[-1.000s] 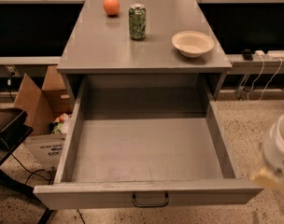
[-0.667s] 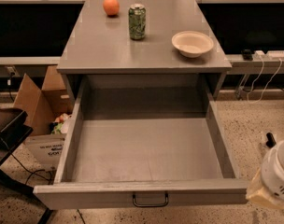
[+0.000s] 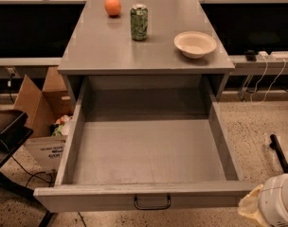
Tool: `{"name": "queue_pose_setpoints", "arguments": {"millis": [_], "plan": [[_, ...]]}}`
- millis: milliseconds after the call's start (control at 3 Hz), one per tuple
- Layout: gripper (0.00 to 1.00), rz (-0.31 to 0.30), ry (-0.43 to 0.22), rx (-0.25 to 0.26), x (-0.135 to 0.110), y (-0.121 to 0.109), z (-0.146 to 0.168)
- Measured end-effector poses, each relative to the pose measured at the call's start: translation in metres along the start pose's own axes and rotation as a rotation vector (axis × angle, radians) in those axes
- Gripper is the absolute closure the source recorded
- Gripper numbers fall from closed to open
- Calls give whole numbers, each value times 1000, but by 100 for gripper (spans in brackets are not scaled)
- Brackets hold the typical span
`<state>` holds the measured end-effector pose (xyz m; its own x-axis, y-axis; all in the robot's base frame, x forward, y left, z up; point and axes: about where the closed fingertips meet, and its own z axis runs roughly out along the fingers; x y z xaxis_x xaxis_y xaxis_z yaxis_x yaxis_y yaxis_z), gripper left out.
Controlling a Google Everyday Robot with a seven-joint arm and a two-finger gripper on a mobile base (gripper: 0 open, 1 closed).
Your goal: Close top drawer
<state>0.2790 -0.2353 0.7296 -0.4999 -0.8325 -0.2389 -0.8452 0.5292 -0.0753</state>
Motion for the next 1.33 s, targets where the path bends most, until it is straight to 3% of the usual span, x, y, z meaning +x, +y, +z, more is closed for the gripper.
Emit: {"name": "queue_pose_setpoints", "arguments": {"millis": [667,1333], "plan": [[100,48,-240,65,-34,-26,47],[100,56,-281,76,-45,-34,52]]}}
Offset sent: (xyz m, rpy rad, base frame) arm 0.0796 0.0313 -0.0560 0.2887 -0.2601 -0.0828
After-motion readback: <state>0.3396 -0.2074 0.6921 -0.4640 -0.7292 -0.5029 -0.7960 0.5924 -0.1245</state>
